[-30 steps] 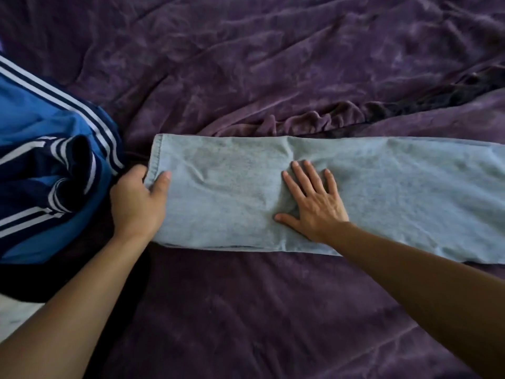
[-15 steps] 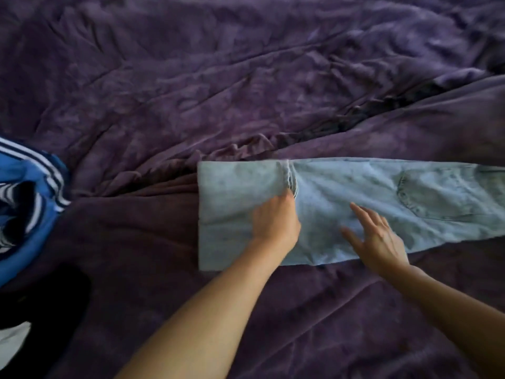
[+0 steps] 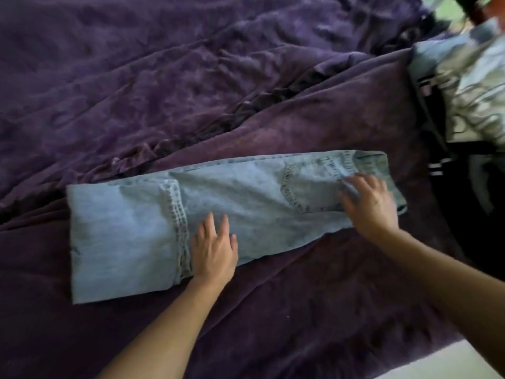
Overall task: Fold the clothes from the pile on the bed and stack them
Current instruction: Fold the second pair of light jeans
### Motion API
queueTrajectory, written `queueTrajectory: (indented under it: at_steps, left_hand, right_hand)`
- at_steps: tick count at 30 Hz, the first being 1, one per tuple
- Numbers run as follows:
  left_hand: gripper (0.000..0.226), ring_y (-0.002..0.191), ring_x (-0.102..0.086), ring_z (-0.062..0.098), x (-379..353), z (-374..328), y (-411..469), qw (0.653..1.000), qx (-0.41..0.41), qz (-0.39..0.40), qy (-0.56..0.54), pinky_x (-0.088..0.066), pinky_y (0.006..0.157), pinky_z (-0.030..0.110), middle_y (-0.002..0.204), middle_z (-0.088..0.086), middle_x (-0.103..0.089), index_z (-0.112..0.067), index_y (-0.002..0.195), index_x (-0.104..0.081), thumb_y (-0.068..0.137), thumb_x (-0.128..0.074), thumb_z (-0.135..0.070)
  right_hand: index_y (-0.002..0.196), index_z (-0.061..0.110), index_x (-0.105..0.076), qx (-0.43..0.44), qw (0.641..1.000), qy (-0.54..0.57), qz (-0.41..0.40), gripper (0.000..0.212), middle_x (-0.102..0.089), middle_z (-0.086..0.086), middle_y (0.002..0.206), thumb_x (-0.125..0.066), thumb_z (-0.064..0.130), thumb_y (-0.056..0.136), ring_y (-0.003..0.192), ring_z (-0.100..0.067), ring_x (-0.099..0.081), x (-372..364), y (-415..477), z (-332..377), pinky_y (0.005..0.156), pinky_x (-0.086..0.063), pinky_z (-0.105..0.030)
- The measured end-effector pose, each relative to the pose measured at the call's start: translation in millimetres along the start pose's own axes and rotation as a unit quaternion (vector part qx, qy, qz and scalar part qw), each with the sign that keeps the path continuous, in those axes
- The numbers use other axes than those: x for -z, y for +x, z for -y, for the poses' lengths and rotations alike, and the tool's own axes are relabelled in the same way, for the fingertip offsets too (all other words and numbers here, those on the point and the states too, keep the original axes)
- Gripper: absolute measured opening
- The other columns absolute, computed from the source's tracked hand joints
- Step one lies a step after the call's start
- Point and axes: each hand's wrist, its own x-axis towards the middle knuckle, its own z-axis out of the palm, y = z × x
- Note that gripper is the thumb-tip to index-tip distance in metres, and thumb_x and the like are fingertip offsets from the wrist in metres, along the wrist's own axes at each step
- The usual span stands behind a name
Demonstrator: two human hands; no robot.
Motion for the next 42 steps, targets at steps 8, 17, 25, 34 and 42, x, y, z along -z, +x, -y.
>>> queueTrajectory:
  at_steps: [8,17,25,34,42]
  left_hand:
    - [0.061,0.145,0.017,0.033,-52.5,-63.6,6.9,0.991,-0.053,0.086,0.086,0.002,0.118,0.051,0.159,0.014,0.015,-0.024,0.150,0.013,0.098,-0.005,-0.050]
    - [0.055,0.146,-0.009,0.028,-24.0,-53.5,-1.3,0.990,-0.096,0.090,0.047,-0.016,0.117,0.042,0.159,0.012,-0.012,-0.021,0.150,-0.024,0.101,-0.024,-0.047]
    - [0.018,0.100,-0.059,0.037,21.7,37.4,-46.9,0.994,0.041,-0.073,-0.074,-0.050,0.080,0.044,0.109,0.016,-0.062,-0.007,0.098,-0.070,0.081,-0.067,-0.014]
    - [0.032,0.121,-0.043,0.026,13.7,113.6,-77.2,0.993,0.067,-0.028,-0.088,-0.040,0.098,0.037,0.130,0.009,-0.046,-0.013,0.123,-0.056,0.095,-0.048,-0.026]
    - [0.059,0.145,-0.015,0.029,-4.0,75.3,-31.1,0.997,-0.056,-0.014,-0.053,-0.028,0.112,0.042,0.156,0.010,-0.019,-0.017,0.150,-0.024,0.095,-0.045,-0.015]
  right_hand:
    - [0.129,0.012,-0.053,-0.279,0.941,0.128,0.144,0.075,-0.061,-0.009,0.125,-0.073,0.058,0.072,0.110,-0.029,-0.060,13.2,48.6,-92.0,0.093,-0.050,-0.041]
    - [0.102,0.012,-0.068,-0.197,0.844,0.449,0.216,0.029,-0.075,-0.007,0.091,-0.077,0.013,0.075,0.078,-0.024,-0.073,91.4,45.7,-23.1,0.060,-0.059,-0.034]
    - [0.104,0.017,-0.049,0.043,0.950,0.143,0.274,0.040,-0.065,-0.006,0.097,-0.069,0.033,0.074,0.088,-0.028,-0.063,48.7,16.5,205.2,0.067,-0.050,-0.033]
    - [0.132,0.014,-0.036,0.016,0.919,0.052,0.389,0.063,-0.061,-0.005,0.102,-0.065,0.045,0.086,0.088,-0.023,-0.062,-109.3,-26.2,279.0,0.069,-0.047,-0.032]
    - [0.126,0.020,-0.053,-0.173,0.965,0.130,0.145,0.063,-0.060,-0.006,0.120,-0.073,0.050,0.075,0.109,-0.027,-0.057,-62.4,7.6,132.6,0.087,-0.052,-0.044]
